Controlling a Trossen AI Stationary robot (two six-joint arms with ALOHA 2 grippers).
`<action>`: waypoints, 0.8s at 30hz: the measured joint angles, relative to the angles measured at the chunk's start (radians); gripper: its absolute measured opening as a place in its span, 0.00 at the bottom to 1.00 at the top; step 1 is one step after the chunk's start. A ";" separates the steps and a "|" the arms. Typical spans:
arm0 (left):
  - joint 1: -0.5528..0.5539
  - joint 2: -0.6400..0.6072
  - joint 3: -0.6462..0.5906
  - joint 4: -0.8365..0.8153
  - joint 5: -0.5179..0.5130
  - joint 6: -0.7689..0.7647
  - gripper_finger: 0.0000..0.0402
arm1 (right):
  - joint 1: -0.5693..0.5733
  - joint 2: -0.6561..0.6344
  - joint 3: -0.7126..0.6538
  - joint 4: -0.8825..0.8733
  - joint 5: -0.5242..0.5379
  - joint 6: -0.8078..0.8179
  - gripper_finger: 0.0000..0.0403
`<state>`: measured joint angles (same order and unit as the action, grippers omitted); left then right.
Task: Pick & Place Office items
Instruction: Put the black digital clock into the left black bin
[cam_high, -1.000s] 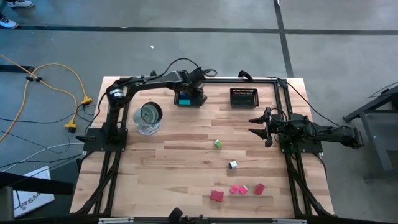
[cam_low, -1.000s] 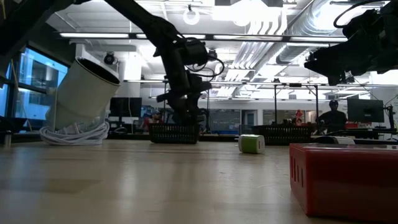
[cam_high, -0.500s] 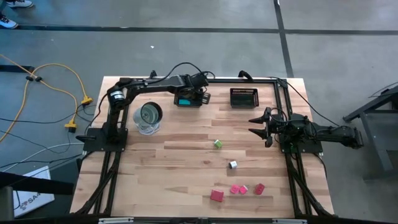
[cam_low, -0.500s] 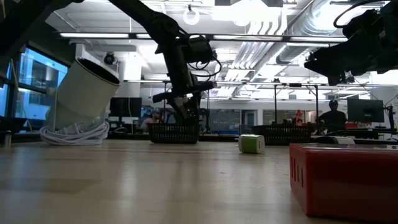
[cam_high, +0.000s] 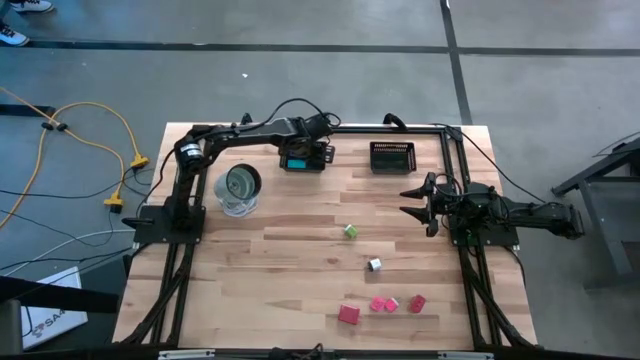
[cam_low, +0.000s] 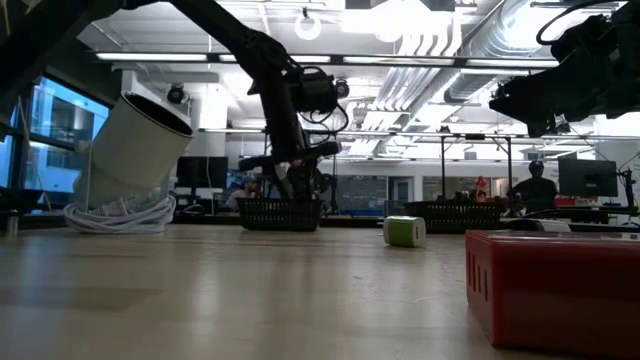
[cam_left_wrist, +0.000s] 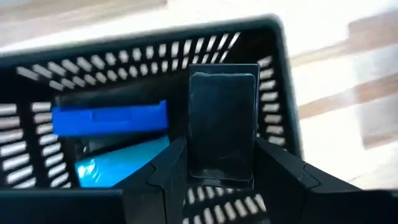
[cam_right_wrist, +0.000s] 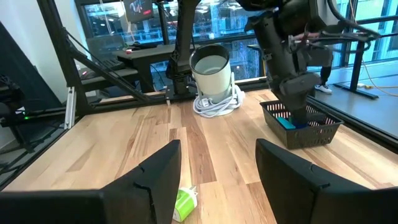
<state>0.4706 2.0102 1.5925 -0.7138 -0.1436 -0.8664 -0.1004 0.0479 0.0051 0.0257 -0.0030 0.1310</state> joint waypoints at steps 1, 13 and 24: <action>0.000 -0.001 0.000 0.003 0.000 0.004 0.38 | 0.000 0.000 0.000 0.000 0.000 0.000 0.48; -0.001 0.062 0.001 0.016 0.019 0.006 0.38 | 0.000 0.000 0.000 0.000 0.000 0.000 0.48; 0.000 0.063 0.001 0.022 0.040 0.013 0.39 | 0.000 0.000 0.000 0.000 0.000 0.000 0.48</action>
<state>0.4706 2.0735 1.5936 -0.6918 -0.1036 -0.8537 -0.1001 0.0479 0.0053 0.0257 -0.0029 0.1309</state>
